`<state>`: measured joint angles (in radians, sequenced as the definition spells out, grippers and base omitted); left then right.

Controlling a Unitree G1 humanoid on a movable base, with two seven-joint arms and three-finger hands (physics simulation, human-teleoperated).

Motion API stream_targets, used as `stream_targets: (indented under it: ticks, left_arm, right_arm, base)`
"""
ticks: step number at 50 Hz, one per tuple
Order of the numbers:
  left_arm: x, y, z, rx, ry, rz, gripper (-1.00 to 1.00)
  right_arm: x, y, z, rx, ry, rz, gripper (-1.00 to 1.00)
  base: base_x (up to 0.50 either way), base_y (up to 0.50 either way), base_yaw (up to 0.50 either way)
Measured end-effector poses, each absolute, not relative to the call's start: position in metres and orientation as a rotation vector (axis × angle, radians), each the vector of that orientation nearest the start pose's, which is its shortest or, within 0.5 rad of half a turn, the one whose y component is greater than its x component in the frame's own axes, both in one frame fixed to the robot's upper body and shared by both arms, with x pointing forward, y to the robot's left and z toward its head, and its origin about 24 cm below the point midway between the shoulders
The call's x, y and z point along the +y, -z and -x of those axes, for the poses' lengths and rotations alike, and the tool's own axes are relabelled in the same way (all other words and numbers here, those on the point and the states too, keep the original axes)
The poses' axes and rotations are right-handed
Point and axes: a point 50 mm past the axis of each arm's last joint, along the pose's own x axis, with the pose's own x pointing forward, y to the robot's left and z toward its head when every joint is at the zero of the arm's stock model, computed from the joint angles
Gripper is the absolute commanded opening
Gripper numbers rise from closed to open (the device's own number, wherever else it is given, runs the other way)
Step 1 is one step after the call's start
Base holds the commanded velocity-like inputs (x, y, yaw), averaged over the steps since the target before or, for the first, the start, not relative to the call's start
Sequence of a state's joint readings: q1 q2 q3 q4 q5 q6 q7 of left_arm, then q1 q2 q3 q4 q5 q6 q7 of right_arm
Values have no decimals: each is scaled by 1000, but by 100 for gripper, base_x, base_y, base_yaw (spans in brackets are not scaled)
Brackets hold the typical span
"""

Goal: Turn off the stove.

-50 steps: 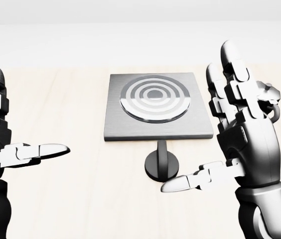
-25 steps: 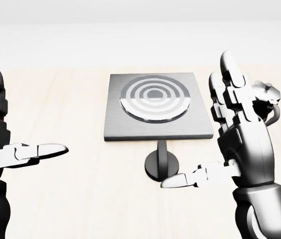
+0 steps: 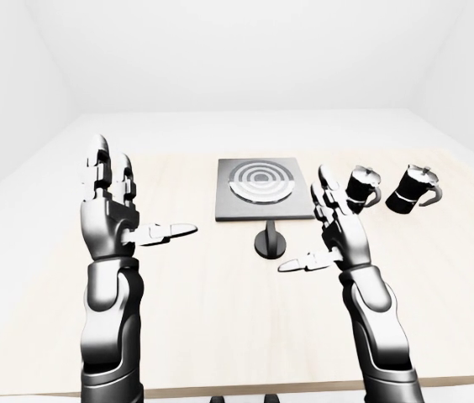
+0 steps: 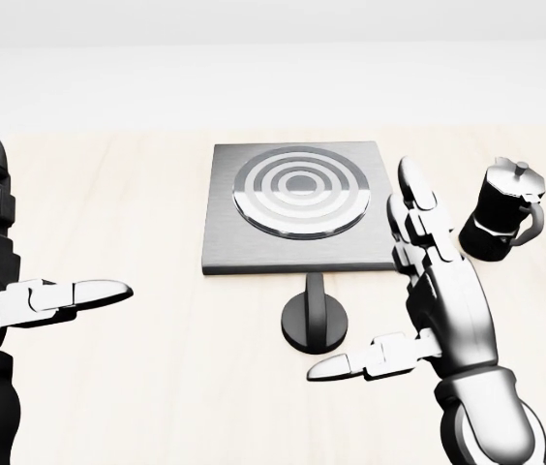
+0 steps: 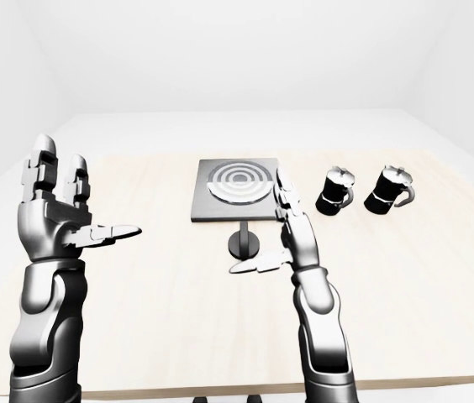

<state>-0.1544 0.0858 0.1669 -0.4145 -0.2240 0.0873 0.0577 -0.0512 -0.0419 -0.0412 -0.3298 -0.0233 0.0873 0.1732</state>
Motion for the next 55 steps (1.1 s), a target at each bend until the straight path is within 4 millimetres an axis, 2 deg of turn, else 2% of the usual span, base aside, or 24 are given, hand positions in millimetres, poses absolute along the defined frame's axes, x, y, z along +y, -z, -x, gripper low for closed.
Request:
stream_targets:
  ticks: [18,37,55]
  left_arm:
    - [189,-168,-254,-488,-104,138,99]
    - [190,-168,-256,-484,-111,137,99]
    - [191,-167,-256,-479,-114,136,99]
  right_arm:
    - [-149,-106,-256,-218,-208,64,100]
    - [-145,-76,-269,-86,-236,-11,100]
    - [-143,-64,-273,-40,-244,-34,100]
  base:
    - [0,0,0]
    - [0,0,0]
    - [0,0,0]
